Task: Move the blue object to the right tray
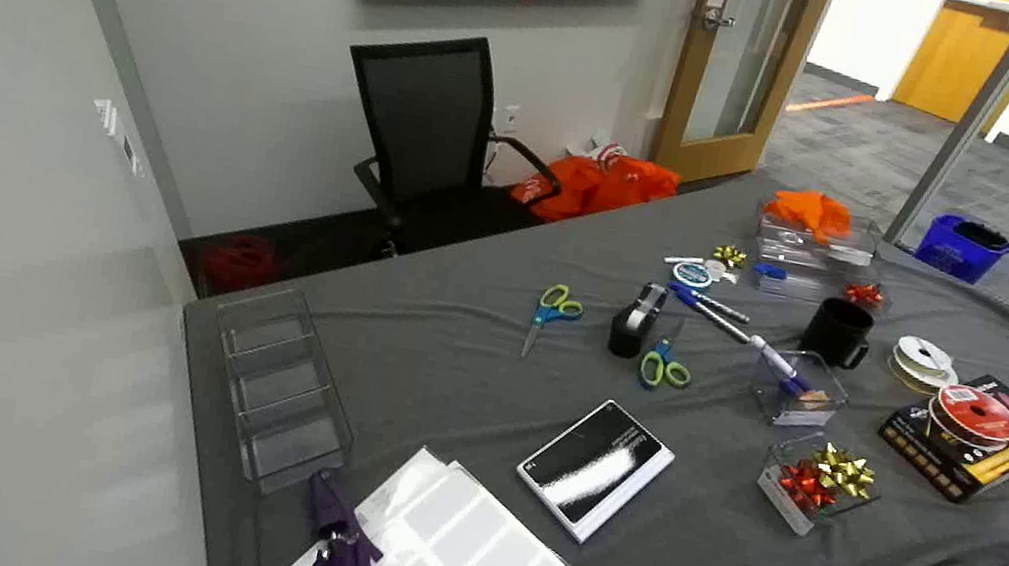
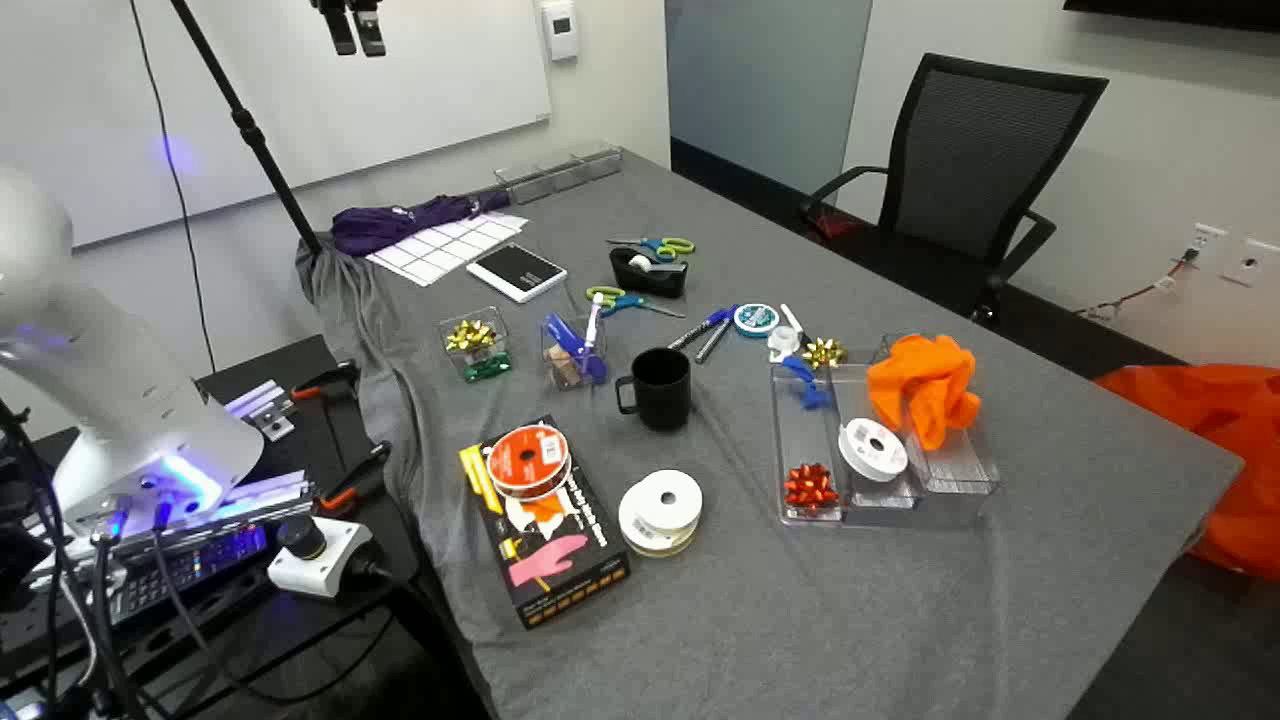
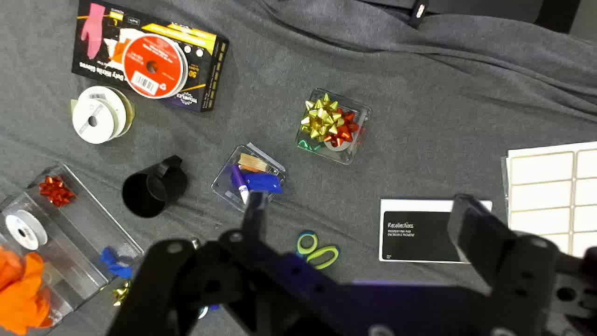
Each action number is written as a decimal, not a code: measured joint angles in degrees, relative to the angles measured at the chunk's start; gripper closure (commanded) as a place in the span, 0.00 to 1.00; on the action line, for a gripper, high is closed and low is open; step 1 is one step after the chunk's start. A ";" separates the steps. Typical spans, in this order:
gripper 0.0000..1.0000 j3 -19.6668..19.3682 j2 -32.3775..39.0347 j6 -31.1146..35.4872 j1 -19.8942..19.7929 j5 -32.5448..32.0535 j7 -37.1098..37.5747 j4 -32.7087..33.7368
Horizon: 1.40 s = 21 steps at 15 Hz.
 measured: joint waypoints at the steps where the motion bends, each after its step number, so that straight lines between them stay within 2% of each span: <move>1: 0.00 0.00 0.00 0.00 0.00 0.00 0.00 0.00; 14: 0.00 -0.01 0.08 0.34 0.11 0.46 1.56 -0.16; 17: 0.00 0.45 1.00 4.79 0.58 1.24 6.94 -2.85; 21: 0.00 0.46 5.05 14.54 0.33 1.12 12.78 -7.50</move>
